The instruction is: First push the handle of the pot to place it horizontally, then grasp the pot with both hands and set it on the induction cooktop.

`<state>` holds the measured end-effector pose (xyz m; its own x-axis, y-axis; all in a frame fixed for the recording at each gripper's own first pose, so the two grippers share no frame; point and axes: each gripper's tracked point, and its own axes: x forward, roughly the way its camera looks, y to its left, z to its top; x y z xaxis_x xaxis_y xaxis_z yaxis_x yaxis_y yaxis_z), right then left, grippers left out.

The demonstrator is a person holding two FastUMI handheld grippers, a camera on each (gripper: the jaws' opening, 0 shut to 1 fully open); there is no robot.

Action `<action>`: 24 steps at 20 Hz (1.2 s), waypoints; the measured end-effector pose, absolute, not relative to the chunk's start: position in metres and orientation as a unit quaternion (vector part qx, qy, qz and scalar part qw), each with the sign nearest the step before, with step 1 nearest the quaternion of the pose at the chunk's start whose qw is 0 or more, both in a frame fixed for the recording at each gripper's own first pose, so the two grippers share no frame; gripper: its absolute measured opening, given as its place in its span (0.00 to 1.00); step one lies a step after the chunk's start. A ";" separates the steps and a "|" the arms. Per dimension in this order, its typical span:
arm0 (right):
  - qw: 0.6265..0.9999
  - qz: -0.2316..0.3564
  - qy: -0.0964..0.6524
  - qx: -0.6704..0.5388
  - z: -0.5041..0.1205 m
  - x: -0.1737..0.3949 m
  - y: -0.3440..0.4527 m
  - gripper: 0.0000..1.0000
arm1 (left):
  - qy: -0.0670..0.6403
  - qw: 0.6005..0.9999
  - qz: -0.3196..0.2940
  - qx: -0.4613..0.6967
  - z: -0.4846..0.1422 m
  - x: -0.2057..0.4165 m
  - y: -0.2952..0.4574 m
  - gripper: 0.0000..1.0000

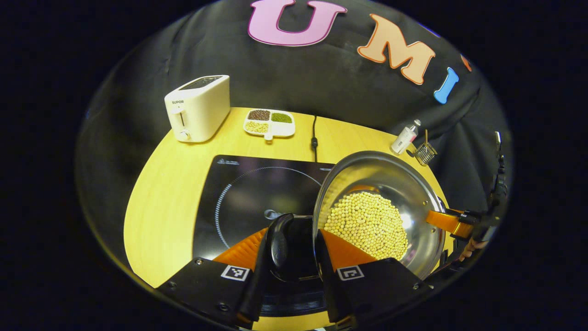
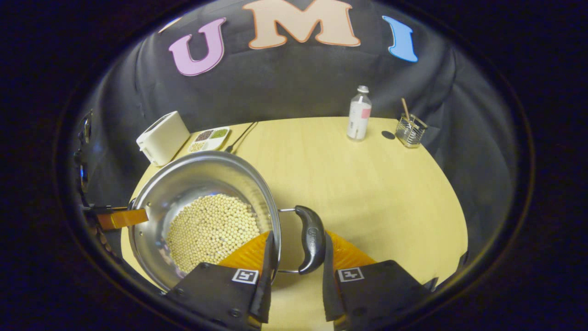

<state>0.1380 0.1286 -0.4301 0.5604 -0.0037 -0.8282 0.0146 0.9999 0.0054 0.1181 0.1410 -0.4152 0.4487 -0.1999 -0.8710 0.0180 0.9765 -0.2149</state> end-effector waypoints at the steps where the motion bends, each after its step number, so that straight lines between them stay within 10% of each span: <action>1: 0.883 -0.010 0.469 0.003 -0.432 0.136 0.143 0.48 | 0.520 0.847 -0.069 -0.085 -0.418 0.122 0.155 0.55; 24: 0.866 -0.027 0.499 -0.002 -0.455 0.159 0.252 0.48 | 0.466 0.881 -0.064 -0.042 -0.435 0.164 0.255 0.59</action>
<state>0.1595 0.2523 -0.4551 0.5008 -0.0492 -0.8642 0.0448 0.9985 -0.0309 0.1638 0.2550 -0.4347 0.5568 -0.1511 -0.8168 0.0736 0.9884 -0.1327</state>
